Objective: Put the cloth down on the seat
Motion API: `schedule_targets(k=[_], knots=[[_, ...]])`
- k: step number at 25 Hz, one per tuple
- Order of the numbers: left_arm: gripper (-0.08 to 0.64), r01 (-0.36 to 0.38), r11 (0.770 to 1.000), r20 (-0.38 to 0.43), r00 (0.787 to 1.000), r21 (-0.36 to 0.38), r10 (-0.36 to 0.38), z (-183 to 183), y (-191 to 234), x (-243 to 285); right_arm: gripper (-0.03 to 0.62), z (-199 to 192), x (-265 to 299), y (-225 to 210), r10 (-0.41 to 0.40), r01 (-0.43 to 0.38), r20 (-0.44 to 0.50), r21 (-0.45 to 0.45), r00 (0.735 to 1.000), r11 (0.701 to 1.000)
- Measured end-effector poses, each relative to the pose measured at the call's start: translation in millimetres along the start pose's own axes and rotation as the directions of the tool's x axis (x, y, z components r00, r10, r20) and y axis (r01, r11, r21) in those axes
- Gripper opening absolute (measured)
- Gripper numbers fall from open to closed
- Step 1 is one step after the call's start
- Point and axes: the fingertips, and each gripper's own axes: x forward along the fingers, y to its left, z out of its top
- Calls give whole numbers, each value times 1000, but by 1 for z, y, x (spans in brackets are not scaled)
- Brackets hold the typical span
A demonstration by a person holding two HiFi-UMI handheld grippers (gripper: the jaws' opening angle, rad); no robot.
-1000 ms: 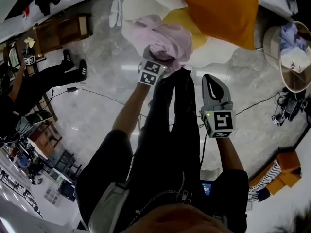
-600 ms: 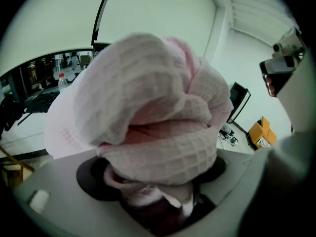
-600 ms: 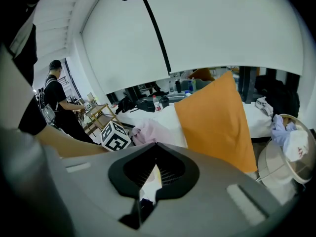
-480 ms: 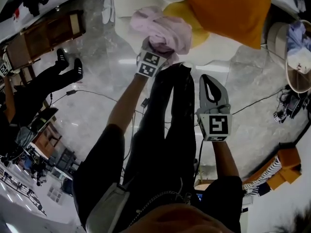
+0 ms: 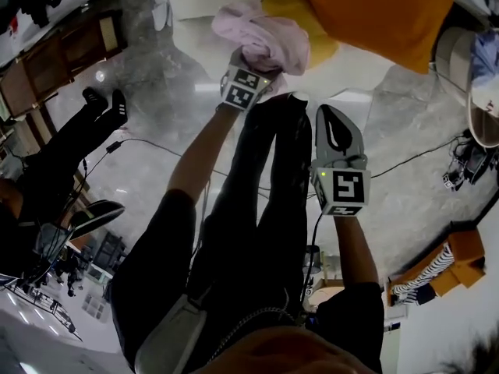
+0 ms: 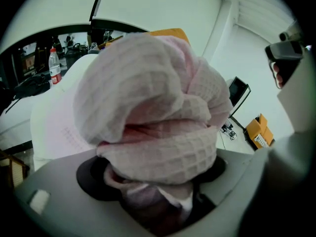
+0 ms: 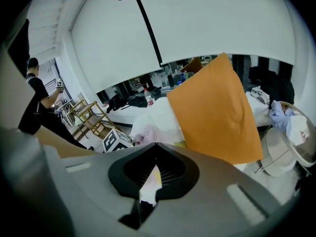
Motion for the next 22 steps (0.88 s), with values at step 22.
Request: schedule_targets(k=[22], knots=[[417,9,999,-72,997,-37,-12,-46,19,95,3,-68,46,-12,1,10,-89,126,996,992]])
